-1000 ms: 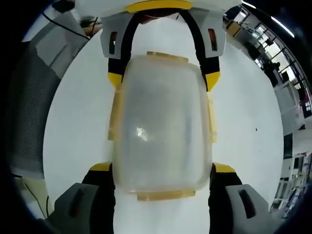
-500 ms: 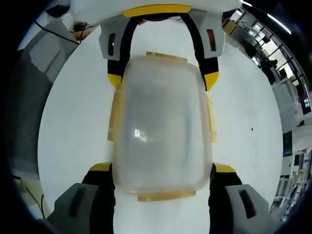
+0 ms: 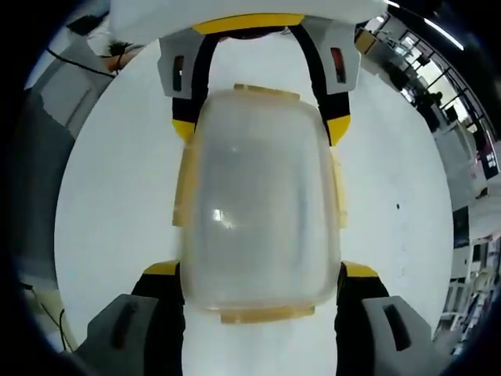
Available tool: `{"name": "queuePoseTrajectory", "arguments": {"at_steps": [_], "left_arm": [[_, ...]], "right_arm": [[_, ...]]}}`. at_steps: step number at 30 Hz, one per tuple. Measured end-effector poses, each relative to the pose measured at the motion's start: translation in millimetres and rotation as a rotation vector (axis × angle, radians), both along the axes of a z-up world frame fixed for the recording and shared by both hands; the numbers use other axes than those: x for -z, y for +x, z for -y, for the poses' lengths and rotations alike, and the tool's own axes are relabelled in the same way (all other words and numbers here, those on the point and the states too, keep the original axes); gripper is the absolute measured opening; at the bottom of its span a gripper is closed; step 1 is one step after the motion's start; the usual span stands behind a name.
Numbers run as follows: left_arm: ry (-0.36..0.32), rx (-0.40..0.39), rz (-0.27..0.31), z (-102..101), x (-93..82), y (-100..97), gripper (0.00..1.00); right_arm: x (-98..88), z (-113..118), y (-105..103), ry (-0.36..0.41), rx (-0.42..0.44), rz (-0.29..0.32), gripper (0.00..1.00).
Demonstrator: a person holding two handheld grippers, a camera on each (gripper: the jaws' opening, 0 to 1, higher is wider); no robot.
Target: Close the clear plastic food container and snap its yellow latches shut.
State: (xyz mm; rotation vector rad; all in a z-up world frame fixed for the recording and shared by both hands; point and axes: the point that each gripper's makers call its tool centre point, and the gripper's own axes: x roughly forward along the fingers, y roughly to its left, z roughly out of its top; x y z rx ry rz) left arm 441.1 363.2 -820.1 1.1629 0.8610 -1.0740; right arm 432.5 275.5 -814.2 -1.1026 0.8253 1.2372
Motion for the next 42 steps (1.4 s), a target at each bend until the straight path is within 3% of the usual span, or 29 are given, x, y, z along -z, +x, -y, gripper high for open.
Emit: {"name": "queuePoseTrajectory", "arguments": {"at_steps": [10,20,42], "left_arm": [[-0.028,0.026,-0.004,-1,-1.1,18.8,0.81],[0.000,0.044,0.002,-2,-0.2,32.5,0.81],[-0.027,0.057,0.000,-1,-1.5,34.4,0.82]], "right_arm": [[-0.8,-1,15,0.021,0.025,0.000,0.77],[-0.2,-2,28,0.010,0.046,0.004,0.77],[0.7,-2,30,0.004,0.047,0.025,0.79]]}}
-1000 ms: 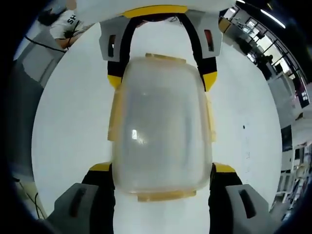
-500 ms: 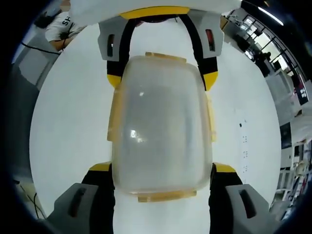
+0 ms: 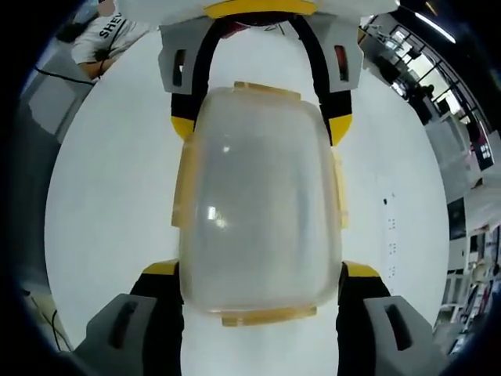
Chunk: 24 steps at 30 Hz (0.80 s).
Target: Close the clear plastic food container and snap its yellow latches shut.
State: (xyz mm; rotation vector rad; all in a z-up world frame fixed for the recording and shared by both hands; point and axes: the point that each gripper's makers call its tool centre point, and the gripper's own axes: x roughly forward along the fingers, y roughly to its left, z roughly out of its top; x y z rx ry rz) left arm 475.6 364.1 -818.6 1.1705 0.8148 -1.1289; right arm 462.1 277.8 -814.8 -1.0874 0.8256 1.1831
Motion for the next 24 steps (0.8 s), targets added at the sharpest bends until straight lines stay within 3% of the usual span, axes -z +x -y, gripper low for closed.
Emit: {"name": "queuePoseTrajectory", "arguments": {"at_steps": [4,7,11,14,17,19,21,23,24], "left_arm": [[-0.026,-0.003,-0.001,0,-1.7,-0.2,0.82],[-0.058,-0.010,0.008,0,-4.4,-0.1,0.82],[-0.165,-0.040,0.045,3,-13.1,6.6,0.84],[-0.218,-0.052,0.086,-2,-20.3,11.0,0.86],[-0.311,-0.129,0.101,-7,-21.3,11.8,0.86],[-0.361,-0.196,0.069,-10,-18.3,6.4,0.87],[-0.409,-0.226,0.087,-11,-18.1,3.6,0.88],[-0.429,-0.267,0.173,-18,-22.4,7.9,0.93],[-0.468,-0.302,0.158,-18,-22.3,4.1,0.95]], "right_arm": [[-2.0,-1,0,0.026,-0.019,-0.003,0.78],[-4.3,-1,2,0.098,-0.021,0.002,0.78],[-6.8,-4,3,0.188,-0.009,0.030,0.78],[-13.1,-4,9,0.287,0.012,0.087,0.79],[-16.0,-2,7,0.388,0.066,0.093,0.79],[-15.6,0,6,0.430,0.090,0.103,0.80],[-19.5,0,6,0.510,0.140,0.098,0.82],[-26.6,-2,6,0.609,0.209,0.088,0.87],[-28.3,-1,6,0.640,0.234,0.079,0.89]]}}
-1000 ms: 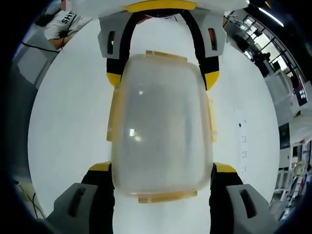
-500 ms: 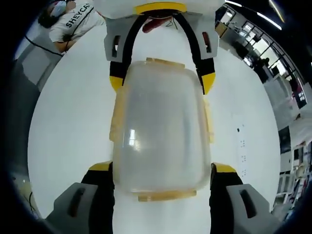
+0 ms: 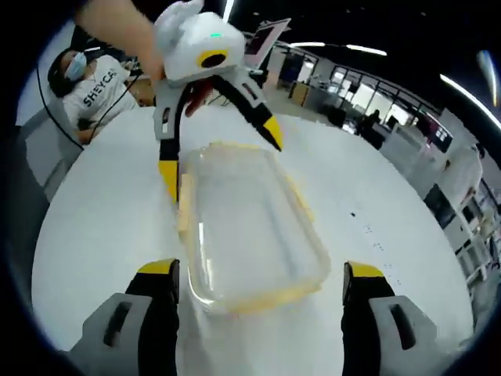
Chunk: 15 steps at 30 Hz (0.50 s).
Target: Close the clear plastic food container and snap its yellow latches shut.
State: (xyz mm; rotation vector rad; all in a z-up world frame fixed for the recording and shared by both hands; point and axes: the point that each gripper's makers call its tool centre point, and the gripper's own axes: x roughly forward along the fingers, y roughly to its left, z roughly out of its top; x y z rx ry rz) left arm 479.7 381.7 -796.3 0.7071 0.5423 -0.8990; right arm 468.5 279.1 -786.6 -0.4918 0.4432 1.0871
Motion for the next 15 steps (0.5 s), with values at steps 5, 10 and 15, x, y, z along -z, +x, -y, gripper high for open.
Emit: {"name": "queuePoseTrajectory", "arguments": {"at_steps": [5,10,15], "left_arm": [[-0.145,-0.143,-0.044,-7,4.7,-7.5,0.92],[-0.225,-0.254,-0.046,-15,16.1,-17.3,0.91],[-0.278,-0.296,-0.064,-15,19.0,-23.9,0.92]], "right_arm": [[-6.5,7,-2,0.163,0.122,-0.047,0.95],[1.9,11,-14,0.240,0.179,-0.092,0.99],[5.8,9,-28,0.274,0.184,-0.089,0.99]]}}
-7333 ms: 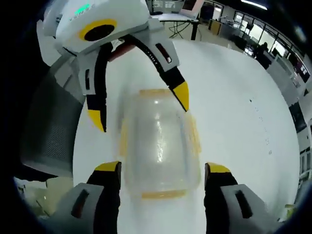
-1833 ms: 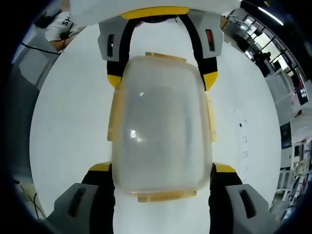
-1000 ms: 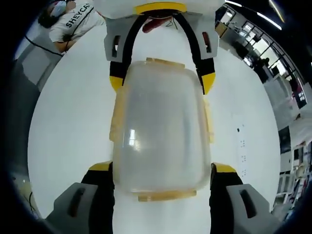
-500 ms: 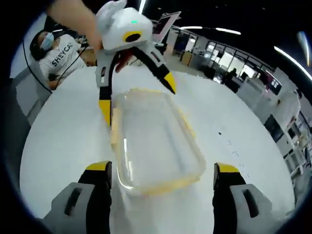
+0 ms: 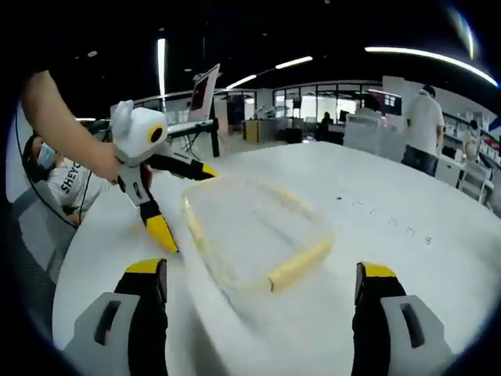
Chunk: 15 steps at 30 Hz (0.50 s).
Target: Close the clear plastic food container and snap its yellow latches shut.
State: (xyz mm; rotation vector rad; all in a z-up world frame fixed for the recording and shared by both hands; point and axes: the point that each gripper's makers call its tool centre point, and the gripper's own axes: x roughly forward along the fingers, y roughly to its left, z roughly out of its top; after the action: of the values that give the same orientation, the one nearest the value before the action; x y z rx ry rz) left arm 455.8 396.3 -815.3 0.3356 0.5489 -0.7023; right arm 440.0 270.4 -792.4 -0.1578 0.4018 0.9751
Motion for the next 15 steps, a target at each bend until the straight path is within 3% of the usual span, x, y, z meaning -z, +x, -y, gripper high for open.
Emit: {"name": "queuePoseTrajectory", "arguments": {"at_steps": [2,15], "left_arm": [[-0.012,-0.003,-0.007,2,2.3,-1.4,0.93],[-0.066,-0.005,-0.027,9,-0.2,-11.7,0.91]], "right_arm": [[0.0,-2,-5,0.031,0.008,-0.010,0.99],[-0.3,-6,-12,0.010,0.043,0.003,0.99]]}}
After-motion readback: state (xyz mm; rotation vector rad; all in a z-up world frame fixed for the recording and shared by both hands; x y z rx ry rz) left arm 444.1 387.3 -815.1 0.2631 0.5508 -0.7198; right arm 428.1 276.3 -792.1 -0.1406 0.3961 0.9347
